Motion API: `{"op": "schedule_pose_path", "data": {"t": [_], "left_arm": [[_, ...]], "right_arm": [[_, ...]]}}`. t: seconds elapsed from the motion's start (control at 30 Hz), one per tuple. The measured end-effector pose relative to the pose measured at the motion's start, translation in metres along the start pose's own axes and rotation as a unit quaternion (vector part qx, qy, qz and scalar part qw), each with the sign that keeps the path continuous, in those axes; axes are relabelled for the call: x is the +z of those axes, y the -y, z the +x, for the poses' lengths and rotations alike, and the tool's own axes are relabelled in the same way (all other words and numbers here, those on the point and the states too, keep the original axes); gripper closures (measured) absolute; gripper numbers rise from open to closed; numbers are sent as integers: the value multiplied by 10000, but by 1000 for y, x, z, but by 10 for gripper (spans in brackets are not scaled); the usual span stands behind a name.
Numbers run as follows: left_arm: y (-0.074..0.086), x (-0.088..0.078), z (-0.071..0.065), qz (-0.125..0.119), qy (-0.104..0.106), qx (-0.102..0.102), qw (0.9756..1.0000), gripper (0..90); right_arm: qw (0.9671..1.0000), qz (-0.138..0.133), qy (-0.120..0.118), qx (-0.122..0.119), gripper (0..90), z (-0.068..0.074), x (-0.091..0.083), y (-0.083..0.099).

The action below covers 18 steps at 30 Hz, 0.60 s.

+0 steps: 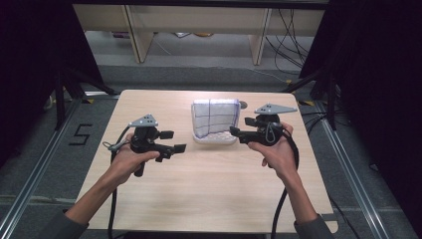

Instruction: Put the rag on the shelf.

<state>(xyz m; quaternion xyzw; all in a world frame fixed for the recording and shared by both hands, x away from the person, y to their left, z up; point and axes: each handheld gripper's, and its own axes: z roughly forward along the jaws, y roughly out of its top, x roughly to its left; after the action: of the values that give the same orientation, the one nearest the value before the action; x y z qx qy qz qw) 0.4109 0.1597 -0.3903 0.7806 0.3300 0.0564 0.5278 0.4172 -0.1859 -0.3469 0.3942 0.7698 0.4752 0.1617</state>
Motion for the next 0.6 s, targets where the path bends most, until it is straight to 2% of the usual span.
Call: {"op": "schedule_pose_path", "data": {"t": [0.07, 0.1, 0.13, 0.17, 0.2, 0.23, 0.27, 0.3, 0.37, 0.47, 0.57, 0.6], "left_arm": [[5, -1, -3, 38, 1, 6, 10000, 211], [8, -1, -5, 75, -19, 10, 10000, 210], [11, -1, -6, 63, 10, 38, 10000, 208], [14, -1, -6, 96, 14, 45, 9999, 208], [16, -1, -7, 98, 28, 20, 9999, 206], [19, -2, -7, 100, 39, 22, 9999, 204], [21, -2, -8, 82, 20, -16, 10000, 204], [23, -2, -8, 65, 68, -6, 10000, 203], [26, -3, -8, 43, 95, -17, 9999, 201], [31, -4, -9, 15, 126, -42, 9999, 198], [36, -6, -10, 16, 109, 16, 9999, 194], [37, -7, -11, 24, 56, 5, 10000, 193]], "right_arm": [[10000, -48, -42, -6, 338, 3, -1, 4], [10000, -32, -20, 74, 337, 5, -2, 6], [10000, -60, 9, 13, 337, 6, -2, 7], [10000, -11, -36, 15, 336, 7, -2, 9], [10000, -27, 20, 66, 335, 9, -2, 11], [10000, -47, -33, -3, 335, 8, -1, 12], [9999, 11, -2, 102, 334, 10, -2, 14], [10000, -26, -12, -29, 334, 9, 0, 16], [9999, 53, -63, 62, 334, 11, 0, 20], [9999, -18, -129, 11, 334, 11, 3, 26], [10000, 45, -67, 36, 334, 13, 4, 31], [9999, 23, -124, 66, 334, 14, 6, 33]]}}
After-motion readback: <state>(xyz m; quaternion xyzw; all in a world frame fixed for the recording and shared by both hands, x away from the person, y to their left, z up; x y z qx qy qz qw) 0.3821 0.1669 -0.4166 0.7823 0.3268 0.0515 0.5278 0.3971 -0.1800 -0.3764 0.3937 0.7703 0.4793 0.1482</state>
